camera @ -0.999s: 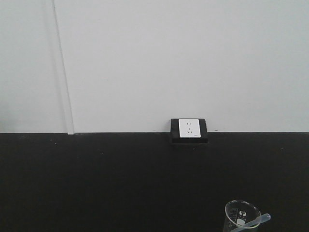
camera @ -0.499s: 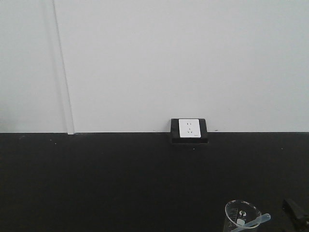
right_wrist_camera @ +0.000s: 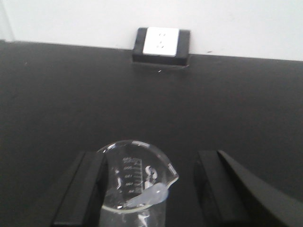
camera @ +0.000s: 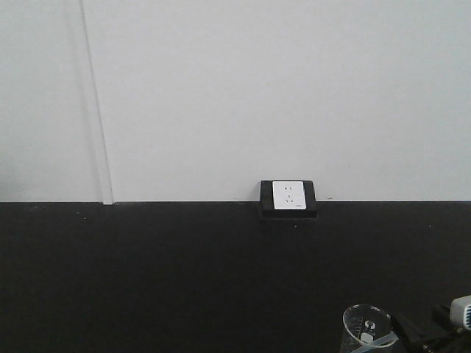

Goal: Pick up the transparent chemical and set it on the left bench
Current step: 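Grasp the dropper pipette bulb with the right gripper and lift it out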

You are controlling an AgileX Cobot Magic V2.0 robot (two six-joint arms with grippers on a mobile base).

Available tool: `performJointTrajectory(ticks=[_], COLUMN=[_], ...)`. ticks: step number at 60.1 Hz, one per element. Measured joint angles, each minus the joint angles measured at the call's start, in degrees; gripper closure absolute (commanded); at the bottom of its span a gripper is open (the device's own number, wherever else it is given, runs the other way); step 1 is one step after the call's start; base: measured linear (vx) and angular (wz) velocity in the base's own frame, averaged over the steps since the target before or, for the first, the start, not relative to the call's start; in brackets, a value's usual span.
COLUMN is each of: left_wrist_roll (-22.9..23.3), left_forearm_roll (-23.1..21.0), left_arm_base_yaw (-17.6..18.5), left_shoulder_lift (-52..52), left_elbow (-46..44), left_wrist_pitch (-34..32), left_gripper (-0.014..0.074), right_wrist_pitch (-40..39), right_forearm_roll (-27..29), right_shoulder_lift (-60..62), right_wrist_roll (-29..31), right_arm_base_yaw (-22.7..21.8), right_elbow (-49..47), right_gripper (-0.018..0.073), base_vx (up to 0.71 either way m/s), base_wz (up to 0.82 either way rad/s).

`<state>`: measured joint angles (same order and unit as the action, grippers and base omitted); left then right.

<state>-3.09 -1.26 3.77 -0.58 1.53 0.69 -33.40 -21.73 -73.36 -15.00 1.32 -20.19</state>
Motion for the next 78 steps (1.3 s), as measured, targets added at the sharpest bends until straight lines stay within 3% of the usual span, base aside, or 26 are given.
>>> performJointTrajectory(ticks=[18,55,59,68,78], left_wrist_roll=[0.0,0.0,0.0,0.0,0.0], left_forearm_roll=[0.0,0.0,0.0,0.0,0.0], left_arm_base_yaw=[0.0,0.0,0.0,0.0,0.0], left_shoulder_lift=[0.0,0.0,0.0,0.0,0.0], left_elbow=[0.0,0.0,0.0,0.0,0.0], left_wrist_pitch=[0.0,0.0,0.0,0.0,0.0], left_gripper=[0.0600,0.0600,0.0600,0.0600,0.0600], right_wrist_pitch=[-5.9,-12.1,-12.2,-9.2,0.6], right_forearm_roll=[-1.0,-1.0,-1.0,-1.1,-1.5], right_shoulder_lift=[-9.3,-12.9,-11.9,-5.1,8.6], right_wrist_roll=[0.8,1.3,1.3,1.3,-0.9], right_arm_base_yaw=[0.0,0.0,0.0,0.0,0.0], right_elbow=[-0.2,-0.2,-0.2,-0.2,1.1], right_gripper=[0.0138,0.0568,0.0571,0.0567,0.0567], base_vx=[0.00,0.00,0.00,0.00,0.00], base_wz=[0.00,0.00,0.00,0.00,0.00])
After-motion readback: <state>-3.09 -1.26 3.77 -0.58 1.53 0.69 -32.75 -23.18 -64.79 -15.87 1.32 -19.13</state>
